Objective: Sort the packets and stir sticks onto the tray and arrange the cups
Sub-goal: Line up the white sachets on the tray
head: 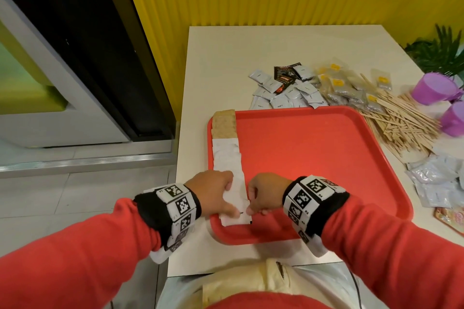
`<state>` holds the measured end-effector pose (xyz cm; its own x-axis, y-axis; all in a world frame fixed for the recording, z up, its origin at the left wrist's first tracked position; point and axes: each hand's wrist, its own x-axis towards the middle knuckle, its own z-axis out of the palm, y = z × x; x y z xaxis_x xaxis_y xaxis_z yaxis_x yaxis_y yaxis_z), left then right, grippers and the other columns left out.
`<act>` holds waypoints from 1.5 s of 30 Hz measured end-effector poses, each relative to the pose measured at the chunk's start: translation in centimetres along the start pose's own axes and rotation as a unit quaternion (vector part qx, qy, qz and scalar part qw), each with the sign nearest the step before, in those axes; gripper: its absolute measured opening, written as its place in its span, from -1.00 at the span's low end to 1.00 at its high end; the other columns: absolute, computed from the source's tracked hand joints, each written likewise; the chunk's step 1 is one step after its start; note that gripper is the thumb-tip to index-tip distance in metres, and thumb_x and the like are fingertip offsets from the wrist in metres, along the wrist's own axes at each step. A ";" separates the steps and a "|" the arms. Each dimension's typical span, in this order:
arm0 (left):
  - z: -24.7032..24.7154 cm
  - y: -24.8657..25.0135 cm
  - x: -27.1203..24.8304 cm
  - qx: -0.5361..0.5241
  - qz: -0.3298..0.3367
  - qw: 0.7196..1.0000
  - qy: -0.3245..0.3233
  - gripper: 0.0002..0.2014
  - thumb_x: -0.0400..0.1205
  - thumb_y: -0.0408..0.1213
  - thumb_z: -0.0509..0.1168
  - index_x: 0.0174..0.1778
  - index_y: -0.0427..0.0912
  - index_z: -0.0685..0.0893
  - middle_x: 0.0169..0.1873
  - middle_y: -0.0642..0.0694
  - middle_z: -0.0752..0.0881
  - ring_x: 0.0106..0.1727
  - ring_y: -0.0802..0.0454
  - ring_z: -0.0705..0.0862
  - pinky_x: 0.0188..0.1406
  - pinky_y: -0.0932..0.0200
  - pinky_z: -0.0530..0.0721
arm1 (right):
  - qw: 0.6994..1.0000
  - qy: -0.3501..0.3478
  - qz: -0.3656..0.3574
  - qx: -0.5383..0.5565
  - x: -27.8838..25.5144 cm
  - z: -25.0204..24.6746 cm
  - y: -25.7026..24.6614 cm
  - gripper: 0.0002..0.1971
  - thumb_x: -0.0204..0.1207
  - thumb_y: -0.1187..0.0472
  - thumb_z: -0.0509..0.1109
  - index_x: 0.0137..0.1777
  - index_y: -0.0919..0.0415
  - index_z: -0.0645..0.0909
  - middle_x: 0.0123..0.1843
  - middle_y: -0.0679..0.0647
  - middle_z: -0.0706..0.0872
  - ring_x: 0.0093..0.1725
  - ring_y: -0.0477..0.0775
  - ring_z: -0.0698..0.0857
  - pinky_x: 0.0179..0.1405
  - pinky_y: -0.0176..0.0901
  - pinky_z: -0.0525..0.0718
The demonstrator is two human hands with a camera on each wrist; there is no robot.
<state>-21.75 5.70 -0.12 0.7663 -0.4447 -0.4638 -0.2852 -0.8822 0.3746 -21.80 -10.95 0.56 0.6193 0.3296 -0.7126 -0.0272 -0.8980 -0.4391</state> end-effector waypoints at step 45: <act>-6.7 -1.0 7.2 0.026 -0.149 0.987 0.061 -0.72 0.65 -0.34 0.07 0.19 -0.21 0.61 0.14 -0.17 0.67 0.13 -0.12 0.65 0.09 0.12 0.62 | 0.949 0.173 0.054 0.256 3.7 -6.2 1.0 -0.53 0.52 0.48 0.12 0.44 0.24 0.43 -0.25 0.08 0.63 -0.29 0.01 0.59 -0.35 -0.27 0.51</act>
<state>-12.13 4.39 1.54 0.8829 -0.1456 -0.4464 -0.0640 -0.9792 0.1928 -14.68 -12.41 0.88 0.8099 0.0488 -0.5846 -0.4283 -0.6318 -0.6461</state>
